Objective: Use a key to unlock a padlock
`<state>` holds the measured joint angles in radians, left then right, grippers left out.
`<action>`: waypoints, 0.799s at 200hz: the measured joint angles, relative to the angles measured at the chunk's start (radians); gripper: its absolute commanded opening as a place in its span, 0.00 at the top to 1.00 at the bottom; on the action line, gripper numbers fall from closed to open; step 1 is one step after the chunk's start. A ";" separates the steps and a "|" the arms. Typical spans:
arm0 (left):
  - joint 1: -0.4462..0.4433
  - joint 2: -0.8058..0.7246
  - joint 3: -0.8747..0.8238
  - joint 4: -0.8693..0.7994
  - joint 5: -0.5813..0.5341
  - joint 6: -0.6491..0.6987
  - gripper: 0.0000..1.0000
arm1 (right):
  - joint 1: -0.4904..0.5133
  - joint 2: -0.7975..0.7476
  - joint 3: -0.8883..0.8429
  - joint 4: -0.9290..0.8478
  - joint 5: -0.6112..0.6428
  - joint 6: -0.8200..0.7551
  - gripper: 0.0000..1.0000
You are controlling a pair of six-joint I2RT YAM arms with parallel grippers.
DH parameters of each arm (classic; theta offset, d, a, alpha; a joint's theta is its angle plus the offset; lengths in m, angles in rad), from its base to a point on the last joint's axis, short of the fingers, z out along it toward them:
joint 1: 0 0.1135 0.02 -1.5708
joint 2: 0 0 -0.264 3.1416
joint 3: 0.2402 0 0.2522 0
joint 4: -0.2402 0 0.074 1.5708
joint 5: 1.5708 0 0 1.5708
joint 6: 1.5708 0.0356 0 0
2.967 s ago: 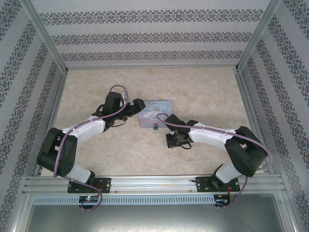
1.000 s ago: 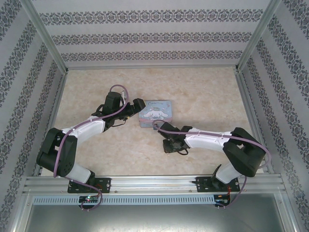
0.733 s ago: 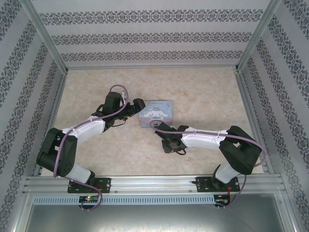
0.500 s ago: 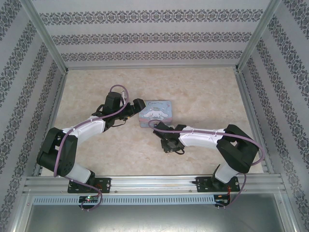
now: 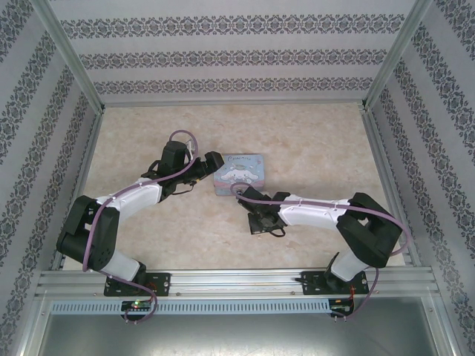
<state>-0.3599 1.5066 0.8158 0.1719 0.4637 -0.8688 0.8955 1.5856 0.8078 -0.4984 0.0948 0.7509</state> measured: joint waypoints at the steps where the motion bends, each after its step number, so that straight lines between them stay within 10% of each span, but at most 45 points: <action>1: 0.000 0.000 0.000 0.000 0.000 0.000 0.01 | 0.000 -0.001 0.000 0.000 -0.001 -0.001 1.00; 160: 0.000 -0.001 -0.016 0.068 0.056 -0.095 0.01 | -0.174 -0.264 -0.068 0.016 -0.151 -0.070 1.00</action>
<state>-0.3599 1.5059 0.7998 0.2394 0.5198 -0.9638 0.7216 1.3212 0.7399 -0.4824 -0.0563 0.6811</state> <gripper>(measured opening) 0.994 0.059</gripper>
